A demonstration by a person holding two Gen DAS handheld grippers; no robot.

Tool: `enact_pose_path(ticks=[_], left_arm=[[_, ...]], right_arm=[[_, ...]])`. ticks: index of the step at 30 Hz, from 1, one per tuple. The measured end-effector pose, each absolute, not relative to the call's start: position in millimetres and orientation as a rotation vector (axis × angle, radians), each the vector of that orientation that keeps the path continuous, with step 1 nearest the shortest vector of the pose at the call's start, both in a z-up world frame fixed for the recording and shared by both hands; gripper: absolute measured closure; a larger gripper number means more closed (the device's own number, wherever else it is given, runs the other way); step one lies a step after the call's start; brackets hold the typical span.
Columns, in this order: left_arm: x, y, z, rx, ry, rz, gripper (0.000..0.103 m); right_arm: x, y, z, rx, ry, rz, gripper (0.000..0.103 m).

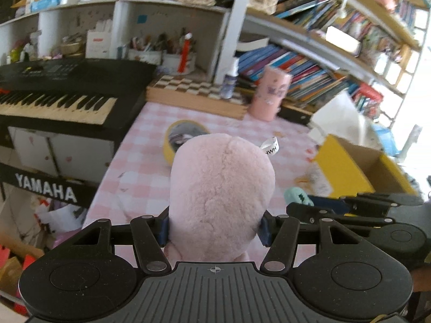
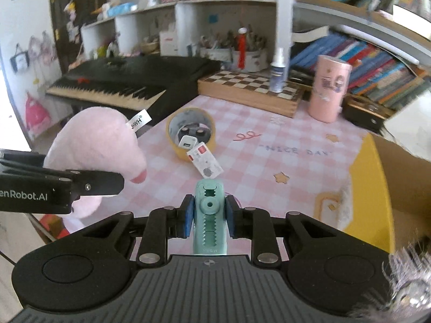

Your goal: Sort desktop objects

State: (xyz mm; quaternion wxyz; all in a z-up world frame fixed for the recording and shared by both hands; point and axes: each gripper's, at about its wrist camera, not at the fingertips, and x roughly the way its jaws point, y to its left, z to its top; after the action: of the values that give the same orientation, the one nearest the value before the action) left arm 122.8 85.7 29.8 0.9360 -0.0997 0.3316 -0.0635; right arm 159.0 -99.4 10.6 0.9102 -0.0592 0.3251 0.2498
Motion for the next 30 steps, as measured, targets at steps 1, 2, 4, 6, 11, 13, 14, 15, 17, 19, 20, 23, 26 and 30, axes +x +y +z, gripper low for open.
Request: enact_pose_path(ticks=[1,2,4,6,11,13,14,15,17,19,20,23,26,30], left_arm=[[118,84,32,-0.202,0.670,-0.142,0.045],[113,82,34,-0.199,0.663,-0.154,0.045],[100,77,38,-0.193,0.650,-0.175,0.045],[87,73,41,-0.189,0.642,-0.196,0.045],[63,64,38,-0.182,0.656,-0.246,0.045],[55,62,37,-0.183,0.659,-0.266,0.045],[51,61,36,-0.182,0.660,-0.277,0.045],[48,60,35,-0.183,0.662,-0.285,0.045],[41,57,32,-0.186,0.671,-0.308,0.045],[34,54,31,-0.183,0.678,-0.333,0.045],[31,51,30,-0.179,0.680,-0.347,0.045],[25,44,30,-0.166,0.685,-0.388,0.045],[22,37,31,-0.153,0.688,-0.427,0.045],[22,26,29,-0.141,0.696,-0.479,0.045]], right_arm=[[154,-103,14,-0.098,0.677,0.506,0.080],[148,-108,17,-0.067,0.688,0.496,0.080],[134,-116,21,-0.018,0.707,0.476,0.080],[120,-121,24,0.003,0.712,0.462,0.080],[82,-125,24,0.014,0.713,0.431,0.080],[67,-127,23,0.015,0.716,0.417,0.080],[62,-128,23,0.015,0.717,0.411,0.080],[55,-129,22,0.016,0.718,0.402,0.080],[43,-133,21,0.022,0.721,0.380,0.080],[32,-138,19,0.031,0.725,0.355,0.080],[27,-140,18,0.038,0.727,0.340,0.080],[13,-148,16,0.058,0.734,0.299,0.080],[4,-154,15,0.077,0.743,0.261,0.080],[-8,-162,15,0.084,0.748,0.216,0.080]])
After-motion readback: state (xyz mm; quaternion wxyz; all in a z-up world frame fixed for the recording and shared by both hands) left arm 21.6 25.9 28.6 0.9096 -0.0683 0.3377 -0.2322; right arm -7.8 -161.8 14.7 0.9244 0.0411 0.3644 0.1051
